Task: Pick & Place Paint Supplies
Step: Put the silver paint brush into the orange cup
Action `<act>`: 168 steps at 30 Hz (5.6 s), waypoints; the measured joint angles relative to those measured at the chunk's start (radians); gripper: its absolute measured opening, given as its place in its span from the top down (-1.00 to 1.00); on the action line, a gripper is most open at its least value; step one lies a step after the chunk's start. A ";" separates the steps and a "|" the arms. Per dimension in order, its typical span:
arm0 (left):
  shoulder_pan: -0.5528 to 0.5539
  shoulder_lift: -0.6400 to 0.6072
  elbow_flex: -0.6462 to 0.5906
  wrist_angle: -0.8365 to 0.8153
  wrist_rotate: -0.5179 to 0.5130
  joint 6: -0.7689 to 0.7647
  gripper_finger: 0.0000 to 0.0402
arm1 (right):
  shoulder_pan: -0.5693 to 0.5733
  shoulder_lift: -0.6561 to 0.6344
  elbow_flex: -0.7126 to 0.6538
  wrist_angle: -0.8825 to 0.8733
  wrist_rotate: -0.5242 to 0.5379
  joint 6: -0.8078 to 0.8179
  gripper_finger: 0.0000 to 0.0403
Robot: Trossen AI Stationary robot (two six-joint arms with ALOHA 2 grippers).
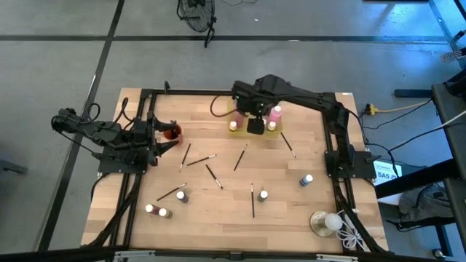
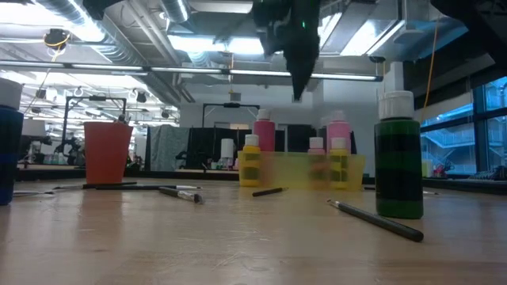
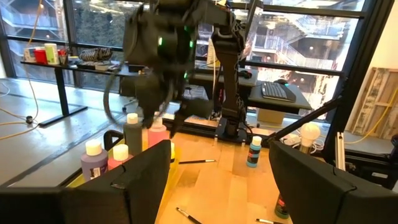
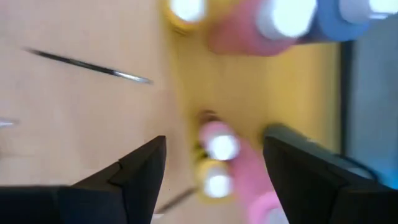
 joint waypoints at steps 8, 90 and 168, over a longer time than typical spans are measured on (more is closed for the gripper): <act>0.000 0.000 0.000 0.000 0.000 0.000 -0.34 | 0.046 -0.008 0.122 -0.077 -0.399 0.302 -0.35; 0.001 0.001 0.000 0.007 0.008 0.049 -0.34 | 0.176 -0.625 -1.263 0.446 -0.180 0.778 -0.30; 0.000 0.019 0.000 0.006 -0.034 0.000 -0.34 | 0.058 -0.626 -1.497 0.740 -0.139 0.755 -0.04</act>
